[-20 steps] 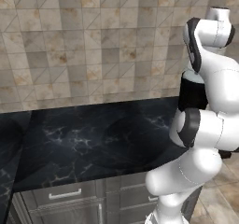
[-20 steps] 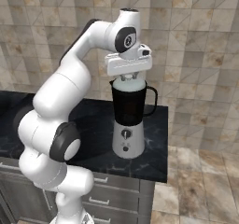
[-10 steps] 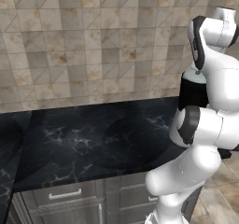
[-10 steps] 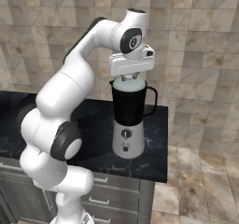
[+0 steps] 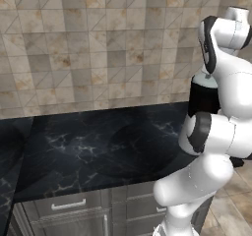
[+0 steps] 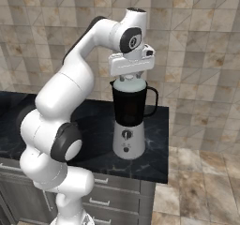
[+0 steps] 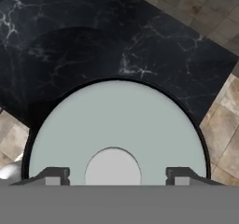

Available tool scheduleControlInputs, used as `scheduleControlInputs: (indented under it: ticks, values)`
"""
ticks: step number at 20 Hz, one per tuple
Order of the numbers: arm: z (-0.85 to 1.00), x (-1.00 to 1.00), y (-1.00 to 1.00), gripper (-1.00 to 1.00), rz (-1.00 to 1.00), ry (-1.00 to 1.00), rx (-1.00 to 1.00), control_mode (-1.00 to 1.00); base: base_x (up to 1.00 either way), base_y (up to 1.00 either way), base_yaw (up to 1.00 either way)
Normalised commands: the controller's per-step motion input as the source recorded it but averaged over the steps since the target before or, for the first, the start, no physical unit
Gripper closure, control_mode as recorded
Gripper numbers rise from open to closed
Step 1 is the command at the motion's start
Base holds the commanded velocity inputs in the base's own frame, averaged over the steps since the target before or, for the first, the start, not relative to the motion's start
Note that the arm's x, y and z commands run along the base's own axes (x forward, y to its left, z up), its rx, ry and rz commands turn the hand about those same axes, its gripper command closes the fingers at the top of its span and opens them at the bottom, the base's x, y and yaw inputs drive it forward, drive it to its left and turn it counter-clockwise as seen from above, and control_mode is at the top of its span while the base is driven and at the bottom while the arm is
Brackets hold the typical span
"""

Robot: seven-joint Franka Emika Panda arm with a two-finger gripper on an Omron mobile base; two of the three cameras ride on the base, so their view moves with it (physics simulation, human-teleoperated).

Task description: Open the blender lid, put the apple in the blender, close the lid, and start the blender.

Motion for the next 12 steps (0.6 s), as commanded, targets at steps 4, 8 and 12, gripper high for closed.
scheduleControlInputs:
  ticks: [4,8,12]
  values:
    - [0.15,0.00,0.00,-1.00,0.00,-0.05,0.00,-1.00,0.00,0.00,0.00]
    - [0.41,-0.02,0.00,-1.00,0.00,-0.07,0.00,-1.00,0.00,0.00,0.00]
    - [0.47,-0.17,0.00,-1.00,0.00,-0.12,0.00,-1.00,0.00,0.00,0.00]
